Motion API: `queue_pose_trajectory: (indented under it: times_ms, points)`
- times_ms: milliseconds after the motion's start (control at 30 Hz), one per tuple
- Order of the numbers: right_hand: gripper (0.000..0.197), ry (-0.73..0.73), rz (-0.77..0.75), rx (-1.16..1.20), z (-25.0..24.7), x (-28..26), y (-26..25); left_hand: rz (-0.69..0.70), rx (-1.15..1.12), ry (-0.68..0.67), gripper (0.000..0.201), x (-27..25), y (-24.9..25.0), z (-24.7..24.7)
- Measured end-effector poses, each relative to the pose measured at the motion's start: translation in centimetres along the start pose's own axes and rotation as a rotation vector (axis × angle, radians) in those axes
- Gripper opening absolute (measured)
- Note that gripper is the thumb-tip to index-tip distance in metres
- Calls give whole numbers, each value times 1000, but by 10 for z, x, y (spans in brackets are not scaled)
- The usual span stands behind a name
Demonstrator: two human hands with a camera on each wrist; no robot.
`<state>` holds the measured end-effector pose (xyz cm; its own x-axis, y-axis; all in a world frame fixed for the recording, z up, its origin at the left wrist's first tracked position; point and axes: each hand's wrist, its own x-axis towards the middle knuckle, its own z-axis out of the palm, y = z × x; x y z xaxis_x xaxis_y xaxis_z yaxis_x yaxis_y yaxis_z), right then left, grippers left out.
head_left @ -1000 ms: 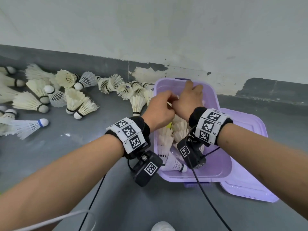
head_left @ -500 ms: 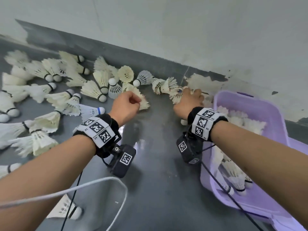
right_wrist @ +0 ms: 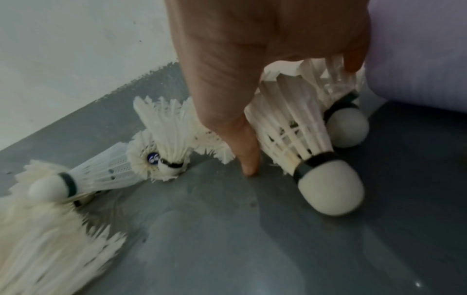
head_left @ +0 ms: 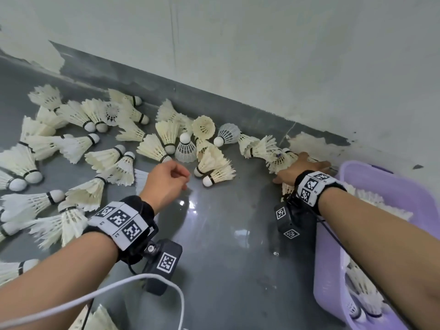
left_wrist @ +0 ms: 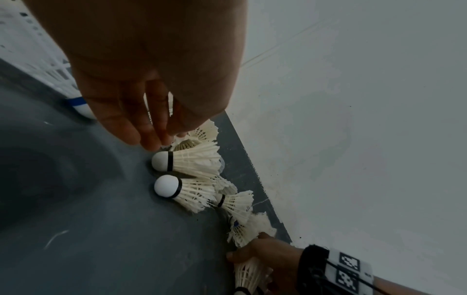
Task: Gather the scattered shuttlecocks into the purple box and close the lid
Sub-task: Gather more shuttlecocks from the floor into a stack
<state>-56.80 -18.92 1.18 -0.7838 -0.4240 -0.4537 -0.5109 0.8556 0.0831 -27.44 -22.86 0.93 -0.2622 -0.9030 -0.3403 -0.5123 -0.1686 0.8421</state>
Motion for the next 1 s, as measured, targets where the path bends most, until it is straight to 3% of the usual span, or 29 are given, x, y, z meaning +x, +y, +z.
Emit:
queue_pose_trajectory:
  times_ms: [100,233,300,367,533,600,700,800,867,1000]
  points:
    - [119,-53,-93,-81,-9,6,2,-6,-8,-30,16,-2,-2,-3]
    - [90,-48,-174,-69,-14,-14,0,-32,-33,-19,18,-2,-3,-9]
    - [85,-34,-230,-25,-6,-27,-5,-37,-30,-14,18,-4,-1,-10]
    - [82,-38,-309,32,5,-41,-11,-33,-26,-15,17,-7,3,-8]
    - [54,-123,-563,83,31,-83,-31,-28,-29,-15,15,-7,16,3]
    - [58,-157,-666,122,37,-97,-37,-22,-21,-7,17,-7,18,6]
    - [81,-138,-773,183,36,-109,-42,-26,8,10,24,-10,18,7]
    - [89,-105,-786,317,27,-114,-40,-37,-15,-16,41,-16,21,5]
    - [88,-106,-793,405,21,-117,-36,-16,8,-108,58,-22,23,4]
    - [68,-127,-845,523,16,-121,-28,134,356,-290,85,-29,22,11]
